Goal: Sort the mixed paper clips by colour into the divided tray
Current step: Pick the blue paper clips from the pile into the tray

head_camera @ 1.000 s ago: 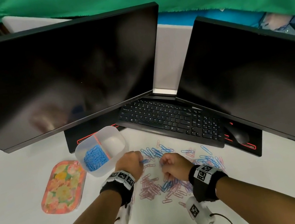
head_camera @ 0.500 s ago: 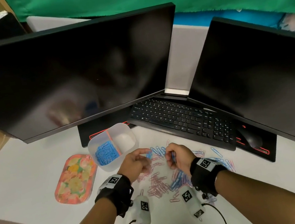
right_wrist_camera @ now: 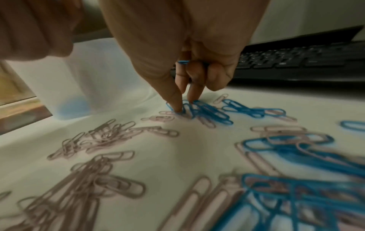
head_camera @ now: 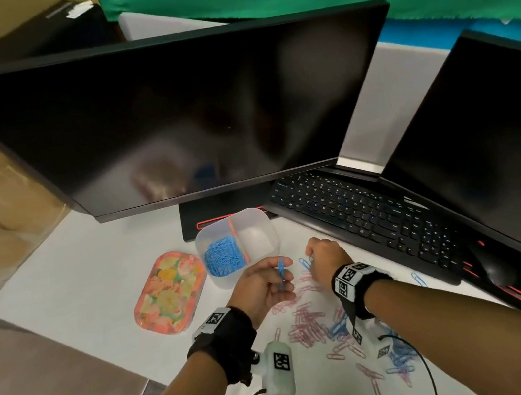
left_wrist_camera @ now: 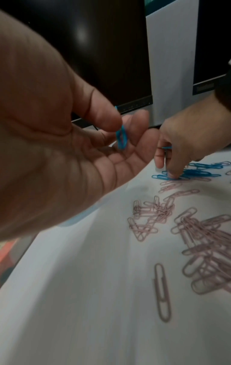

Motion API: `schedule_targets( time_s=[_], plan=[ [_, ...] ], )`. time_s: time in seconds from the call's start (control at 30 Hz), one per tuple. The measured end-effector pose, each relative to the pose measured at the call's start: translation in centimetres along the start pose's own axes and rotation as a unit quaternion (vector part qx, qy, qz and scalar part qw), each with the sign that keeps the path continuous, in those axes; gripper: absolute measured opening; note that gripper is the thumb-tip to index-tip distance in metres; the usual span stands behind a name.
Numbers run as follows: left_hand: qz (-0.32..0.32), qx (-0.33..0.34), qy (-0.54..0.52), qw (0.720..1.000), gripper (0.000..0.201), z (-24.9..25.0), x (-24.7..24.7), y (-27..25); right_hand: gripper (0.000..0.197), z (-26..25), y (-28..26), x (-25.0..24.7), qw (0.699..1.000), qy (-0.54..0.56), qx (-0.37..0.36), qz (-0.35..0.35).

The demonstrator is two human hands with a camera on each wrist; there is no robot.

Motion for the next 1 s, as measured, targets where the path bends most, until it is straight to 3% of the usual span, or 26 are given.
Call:
schedule_targets(
  time_s=[0.17,0.37,0.6,0.7,0.8,0.87,1.0],
  plan=[
    [0.044,-0.036,0.043,0.997,0.036,-0.1,-0.8,-0.6,0.028,0.5,0.2,0.0,0.999,0.028,0.032,-0.009],
    [0.033,-0.069,0.111,0.991,0.031,0.2,-0.5,-1.2,0.025,1.1,0.3,0.2,0.997,0.049,0.046,-0.038],
    [0.041,-0.043,0.108,0.992,0.021,2.1,-0.7,-1.7,0.016,1.4,-0.7,-0.7,0.989,0.135,0.022,-0.062],
    [0.088,0.005,0.072,0.993,0.018,3.8,-2.0,-2.0,0.022,-0.2,-1.4,-1.6,0.955,0.275,0.008,-0.111],
    [0.148,0.055,0.041,0.987,0.015,5.7,-3.7,-2.3,0.018,-3.6,-2.7,-1.6,0.859,0.482,0.009,-0.172],
    [0.180,0.065,0.026,0.981,0.015,6.6,-4.5,-2.5,0.018,-6.1,-2.9,-1.5,0.822,0.536,-0.004,-0.193],
    [0.238,0.060,0.026,0.969,0.013,7.5,-6.2,-2.6,0.015,-11.0,-2.5,-2.0,0.832,0.514,-0.028,-0.206]
  ],
)
Point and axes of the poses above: each hand's wrist, its own y-axis towards the middle knuckle, its own x-axis out of the palm, z = x × y, the point moved 5 cm from there along y, towards the middle knuckle, and after that the axes turned 11 degrees about -z, right-handed, at the moved point
